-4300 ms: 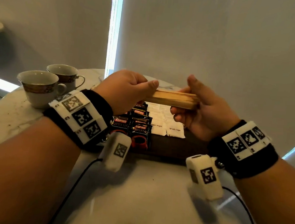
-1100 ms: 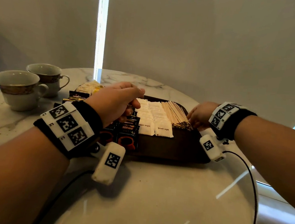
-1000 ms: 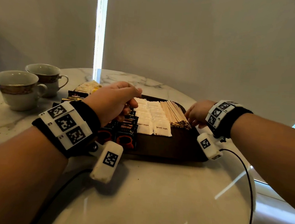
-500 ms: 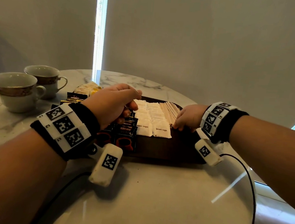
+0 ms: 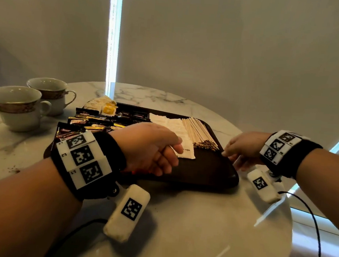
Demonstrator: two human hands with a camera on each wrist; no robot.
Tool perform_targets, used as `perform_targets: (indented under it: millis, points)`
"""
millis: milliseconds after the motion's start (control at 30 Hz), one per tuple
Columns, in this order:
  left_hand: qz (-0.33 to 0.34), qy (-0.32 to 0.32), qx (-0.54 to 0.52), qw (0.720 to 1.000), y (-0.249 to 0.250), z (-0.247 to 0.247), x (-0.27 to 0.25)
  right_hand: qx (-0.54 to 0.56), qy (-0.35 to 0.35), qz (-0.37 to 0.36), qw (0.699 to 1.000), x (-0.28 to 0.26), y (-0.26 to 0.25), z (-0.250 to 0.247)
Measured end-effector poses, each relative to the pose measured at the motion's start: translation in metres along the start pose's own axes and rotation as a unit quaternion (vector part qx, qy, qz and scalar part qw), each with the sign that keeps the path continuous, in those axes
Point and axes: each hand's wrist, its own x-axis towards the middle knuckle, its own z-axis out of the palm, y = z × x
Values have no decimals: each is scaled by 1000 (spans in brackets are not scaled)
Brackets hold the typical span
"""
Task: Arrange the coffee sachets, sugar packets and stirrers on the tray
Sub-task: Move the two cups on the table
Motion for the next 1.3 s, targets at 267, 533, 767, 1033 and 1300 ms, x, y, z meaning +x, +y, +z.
perform_targets:
  millis: [267, 533, 767, 1033, 1300]
  points:
    - [-149, -70, 45, 985, -15, 28, 13, 6, 24, -19, 1000, 9, 15, 8]
    - [-145, -34, 57, 987, 2, 39, 38, 40, 42, 22, 998, 25, 42, -15]
    - [-117, 38, 71, 990, 10, 20, 60, 77, 110, 61, 989, 63, 43, -29]
    - [-86, 174, 0, 981, -4, -38, 67, 104, 122, 33, 987, 117, -5, -28]
    - [-38, 285, -134, 948, -14, -92, 62, 186, 105, -47, 976, 161, -69, -3]
